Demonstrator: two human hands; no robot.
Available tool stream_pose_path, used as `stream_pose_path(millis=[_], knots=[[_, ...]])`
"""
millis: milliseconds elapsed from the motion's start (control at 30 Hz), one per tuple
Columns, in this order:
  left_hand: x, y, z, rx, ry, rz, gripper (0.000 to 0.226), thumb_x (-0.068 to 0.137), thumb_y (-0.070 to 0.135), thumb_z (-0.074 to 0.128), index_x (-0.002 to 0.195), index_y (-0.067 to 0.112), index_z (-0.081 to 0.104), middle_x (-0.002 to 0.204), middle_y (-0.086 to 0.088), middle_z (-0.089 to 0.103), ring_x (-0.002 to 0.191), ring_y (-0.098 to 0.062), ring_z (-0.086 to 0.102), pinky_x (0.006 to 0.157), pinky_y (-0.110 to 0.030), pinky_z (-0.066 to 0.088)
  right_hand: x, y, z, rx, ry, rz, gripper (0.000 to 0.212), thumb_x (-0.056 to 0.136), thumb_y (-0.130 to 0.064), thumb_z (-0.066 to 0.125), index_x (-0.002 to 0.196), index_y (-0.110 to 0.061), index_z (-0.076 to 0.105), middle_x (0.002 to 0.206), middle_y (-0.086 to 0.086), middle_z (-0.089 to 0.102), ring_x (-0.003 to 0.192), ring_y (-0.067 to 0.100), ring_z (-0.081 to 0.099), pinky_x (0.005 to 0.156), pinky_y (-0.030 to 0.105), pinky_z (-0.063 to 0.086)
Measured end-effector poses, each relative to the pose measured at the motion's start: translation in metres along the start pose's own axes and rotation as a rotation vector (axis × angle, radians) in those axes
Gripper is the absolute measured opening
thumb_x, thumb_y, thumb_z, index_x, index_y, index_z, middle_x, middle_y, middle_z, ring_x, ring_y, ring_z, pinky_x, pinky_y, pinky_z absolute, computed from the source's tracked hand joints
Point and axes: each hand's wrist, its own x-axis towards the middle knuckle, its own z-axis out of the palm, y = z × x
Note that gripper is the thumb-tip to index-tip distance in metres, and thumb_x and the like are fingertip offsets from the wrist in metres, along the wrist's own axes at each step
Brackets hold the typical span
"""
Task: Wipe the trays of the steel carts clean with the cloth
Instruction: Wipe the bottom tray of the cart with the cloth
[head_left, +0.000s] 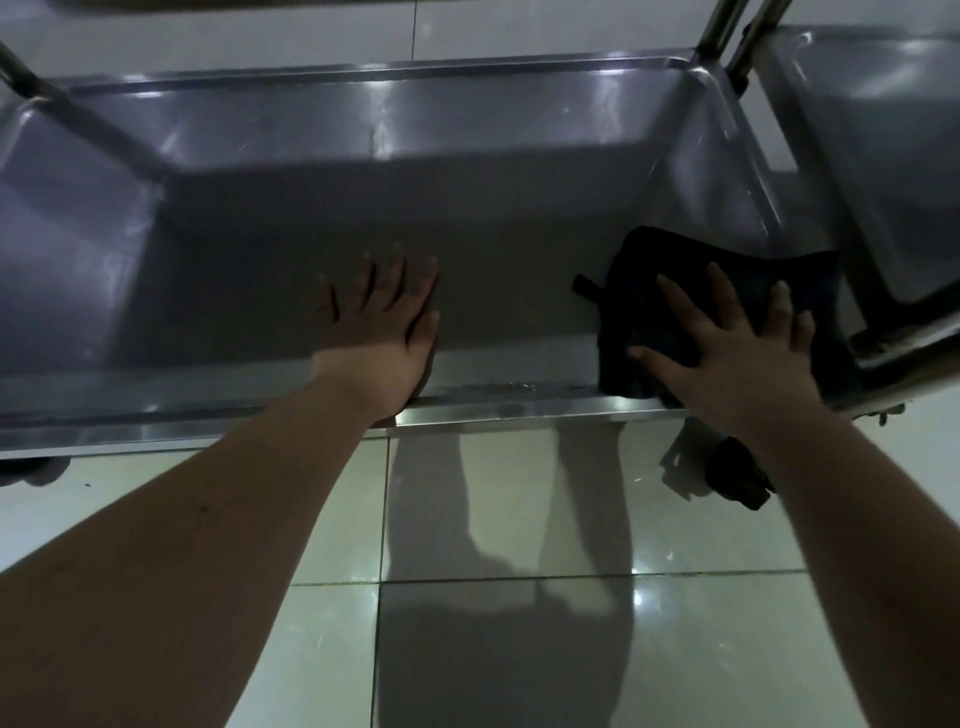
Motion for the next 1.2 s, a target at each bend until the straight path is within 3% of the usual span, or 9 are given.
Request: stream_pose_path(millis=[133, 300, 467, 700, 867, 1033, 1200], knots=[[-0.002, 0.001, -0.001, 0.026, 0.019, 0.010, 0.055, 0.102, 0.042, 0.022, 0.155, 0.037, 0.007, 0.165, 0.003, 0.002, 0.150, -0.027, 0.002, 0.117, -0.057, 0.000, -0.016, -0.071, 0.009, -0.049, 0.002, -0.124, 0.089, 0.058, -0.094, 0.000, 0.139, -0.062, -0.017, 0.163, -0.011, -0.014, 0.144, 0.049, -0.012, 0.112, 0.064, -0.002], [-0.001, -0.001, -0.004, -0.008, -0.020, 0.011, 0.060, 0.099, 0.030, 0.026, 0.155, 0.038, 0.004, 0.164, 0.004, -0.002, 0.151, -0.025, -0.002, 0.118, -0.056, -0.002, -0.024, -0.139, 0.015, -0.047, -0.013, -0.282, 0.081, 0.071, -0.089, 0.017, 0.141, -0.062, -0.012, 0.162, -0.013, -0.016, 0.142, 0.050, -0.017, 0.109, 0.066, -0.010], [-0.003, -0.003, -0.005, -0.049, -0.022, 0.025, 0.056, 0.103, 0.038, 0.027, 0.155, 0.038, 0.007, 0.164, 0.004, -0.002, 0.151, -0.024, -0.002, 0.118, -0.054, -0.003, -0.016, -0.097, 0.011, 0.020, 0.032, -0.268, 0.079, 0.074, -0.085, 0.033, 0.141, -0.065, -0.004, 0.161, -0.021, -0.008, 0.146, 0.044, -0.009, 0.113, 0.063, -0.007], [-0.004, 0.001, -0.002, -0.022, -0.010, 0.011, 0.054, 0.103, 0.043, 0.020, 0.155, 0.039, 0.004, 0.164, 0.005, -0.002, 0.151, -0.025, -0.003, 0.118, -0.053, -0.005, 0.005, 0.015, -0.002, 0.020, -0.049, -0.079, 0.075, 0.058, -0.094, 0.014, 0.123, -0.079, -0.021, 0.160, -0.025, -0.012, 0.146, 0.040, -0.013, 0.117, 0.060, -0.004], [-0.003, 0.000, -0.001, 0.020, 0.003, 0.017, 0.056, 0.102, 0.044, 0.019, 0.155, 0.037, 0.004, 0.164, 0.003, -0.001, 0.150, -0.027, -0.001, 0.118, -0.055, -0.002, 0.042, 0.013, -0.009, -0.049, -0.024, -0.091, 0.082, 0.060, -0.095, 0.011, 0.134, -0.072, -0.015, 0.161, -0.021, -0.011, 0.146, 0.041, -0.011, 0.116, 0.060, -0.004], [-0.003, 0.001, 0.000, 0.035, 0.020, 0.012, 0.056, 0.102, 0.045, 0.020, 0.155, 0.038, 0.005, 0.164, 0.003, 0.000, 0.150, -0.027, 0.000, 0.118, -0.055, -0.001, 0.101, -0.011, -0.025, -0.043, -0.009, -0.083, 0.076, 0.078, -0.088, 0.023, 0.144, -0.062, -0.005, 0.163, -0.014, -0.008, 0.146, 0.046, -0.009, 0.115, 0.063, -0.001], [-0.002, 0.001, 0.001, 0.019, 0.021, 0.002, 0.055, 0.102, 0.046, 0.019, 0.155, 0.040, 0.006, 0.164, 0.005, 0.000, 0.151, -0.026, -0.001, 0.118, -0.054, -0.003, 0.131, -0.021, -0.035, -0.061, -0.039, -0.096, 0.077, 0.079, -0.087, 0.023, 0.145, -0.059, -0.006, 0.163, -0.013, -0.009, 0.146, 0.046, -0.009, 0.115, 0.063, -0.001]])
